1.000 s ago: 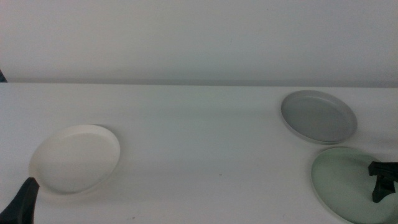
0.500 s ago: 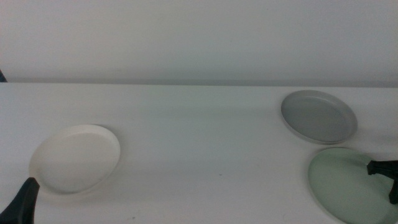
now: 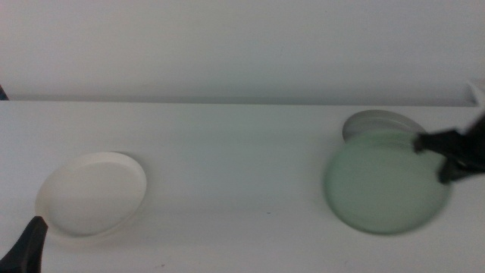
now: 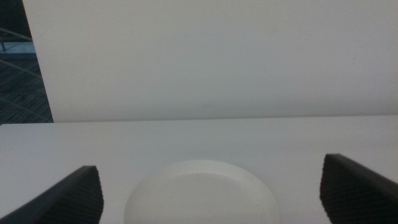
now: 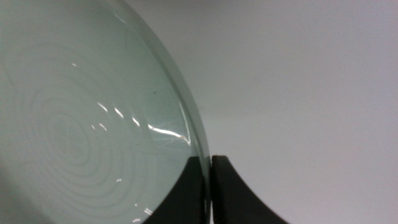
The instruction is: Stack the three bowls on top of each other.
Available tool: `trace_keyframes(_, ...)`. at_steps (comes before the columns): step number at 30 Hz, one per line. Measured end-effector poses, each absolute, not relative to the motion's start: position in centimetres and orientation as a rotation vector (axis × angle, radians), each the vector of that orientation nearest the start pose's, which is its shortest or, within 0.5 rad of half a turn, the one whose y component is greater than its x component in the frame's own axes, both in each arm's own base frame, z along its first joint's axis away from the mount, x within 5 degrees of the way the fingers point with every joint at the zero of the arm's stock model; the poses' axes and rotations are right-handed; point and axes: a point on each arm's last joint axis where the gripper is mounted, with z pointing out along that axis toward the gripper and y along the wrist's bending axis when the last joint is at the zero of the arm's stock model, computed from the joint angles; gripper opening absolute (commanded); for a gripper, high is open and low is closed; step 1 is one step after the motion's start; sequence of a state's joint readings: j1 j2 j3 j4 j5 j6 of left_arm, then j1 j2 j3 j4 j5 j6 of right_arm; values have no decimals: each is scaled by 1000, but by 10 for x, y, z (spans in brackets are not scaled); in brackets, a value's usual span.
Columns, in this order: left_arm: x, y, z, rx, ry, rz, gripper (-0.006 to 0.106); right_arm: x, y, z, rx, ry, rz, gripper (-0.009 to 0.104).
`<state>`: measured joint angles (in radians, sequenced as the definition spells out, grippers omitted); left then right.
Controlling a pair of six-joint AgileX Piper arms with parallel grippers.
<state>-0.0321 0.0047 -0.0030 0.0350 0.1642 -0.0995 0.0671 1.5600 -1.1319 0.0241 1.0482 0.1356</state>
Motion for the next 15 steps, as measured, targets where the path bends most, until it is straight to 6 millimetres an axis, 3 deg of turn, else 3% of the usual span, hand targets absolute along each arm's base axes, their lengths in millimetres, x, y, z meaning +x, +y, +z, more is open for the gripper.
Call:
trace_keyframes(4,56,-1,199,-31,1650,-69,94,331,61,250,10,2967,148,-2)
trace_keyframes(10,56,-1,199,-31,1650,-69,94,393,116,226,-106,2977,232,-2)
trace_keyframes(15,56,-1,199,-31,1650,-69,94,428,143,201,-128,3004,296,-2)
